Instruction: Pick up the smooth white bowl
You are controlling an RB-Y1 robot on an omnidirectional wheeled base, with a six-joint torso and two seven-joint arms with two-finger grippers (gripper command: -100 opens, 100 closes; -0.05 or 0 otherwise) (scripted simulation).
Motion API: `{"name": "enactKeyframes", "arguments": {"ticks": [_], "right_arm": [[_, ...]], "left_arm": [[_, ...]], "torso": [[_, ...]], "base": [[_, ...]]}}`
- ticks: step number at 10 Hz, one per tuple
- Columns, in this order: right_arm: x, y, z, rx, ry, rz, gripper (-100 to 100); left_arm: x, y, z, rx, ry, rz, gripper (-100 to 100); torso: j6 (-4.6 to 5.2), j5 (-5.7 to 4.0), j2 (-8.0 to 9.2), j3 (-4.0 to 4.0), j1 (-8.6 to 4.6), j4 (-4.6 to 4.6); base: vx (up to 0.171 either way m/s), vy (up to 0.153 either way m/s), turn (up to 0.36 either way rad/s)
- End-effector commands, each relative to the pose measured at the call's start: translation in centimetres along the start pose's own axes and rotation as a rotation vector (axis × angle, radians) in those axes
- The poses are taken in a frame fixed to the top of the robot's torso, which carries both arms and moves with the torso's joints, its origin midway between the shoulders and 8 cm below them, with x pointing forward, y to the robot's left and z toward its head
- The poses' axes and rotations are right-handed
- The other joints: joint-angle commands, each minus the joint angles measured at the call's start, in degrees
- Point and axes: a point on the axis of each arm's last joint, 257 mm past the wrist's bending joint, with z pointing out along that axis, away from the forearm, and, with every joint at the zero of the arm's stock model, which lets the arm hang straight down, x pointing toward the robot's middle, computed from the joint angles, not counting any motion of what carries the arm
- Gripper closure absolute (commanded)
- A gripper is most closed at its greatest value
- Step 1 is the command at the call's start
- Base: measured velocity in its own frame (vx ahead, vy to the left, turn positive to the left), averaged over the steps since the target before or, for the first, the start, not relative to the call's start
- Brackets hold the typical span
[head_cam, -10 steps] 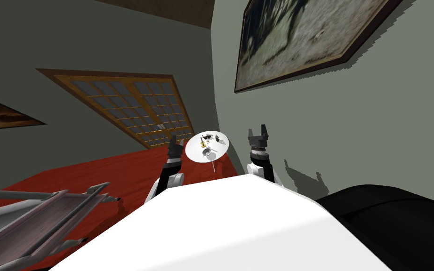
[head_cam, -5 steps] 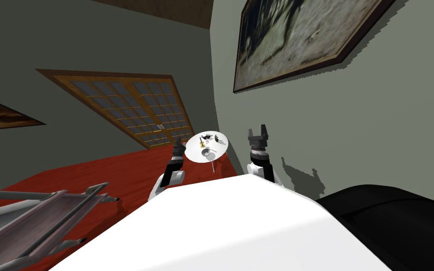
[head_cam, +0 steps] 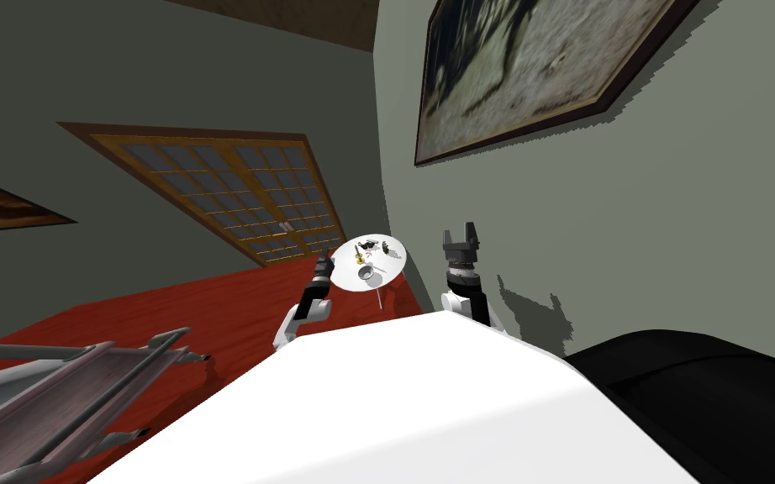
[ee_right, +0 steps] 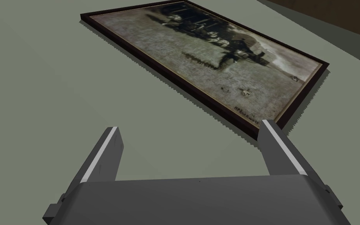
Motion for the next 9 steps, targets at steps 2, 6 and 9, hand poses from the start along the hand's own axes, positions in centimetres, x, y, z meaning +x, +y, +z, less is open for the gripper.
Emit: {"name": "enactKeyframes", "arguments": {"ticks": [2, 6, 9], "right_arm": [[0.0, 0.0, 0.0, 0.0, -0.002, 0.001, 0], [-0.1, 0.0, 0.0, -0.003, -0.01, 0.004, 0], [-0.1, 0.1, 0.1, -0.004, -0.015, 0.007, 0]], "left_arm": [[-0.3, 2.9, 0.3, -0.074, -0.001, 0.009, -100], [-0.6, 8.9, 1.6, -0.234, -0.003, 0.024, -100], [-0.7, 12.0, 1.4, -0.316, -0.003, 0.027, -100]], "torso": [[-0.04, 0.04, -0.01, -0.02, -0.2, -0.03], [-0.18, 0.19, -0.03, -0.1, -1.01, -0.16], [-0.27, 0.26, -0.03, -0.13, -1.58, -0.24]], "base": [[0.005, -0.031, 0.003], [0.006, -0.04, 0.004], [0.005, -0.033, 0.003]]}}
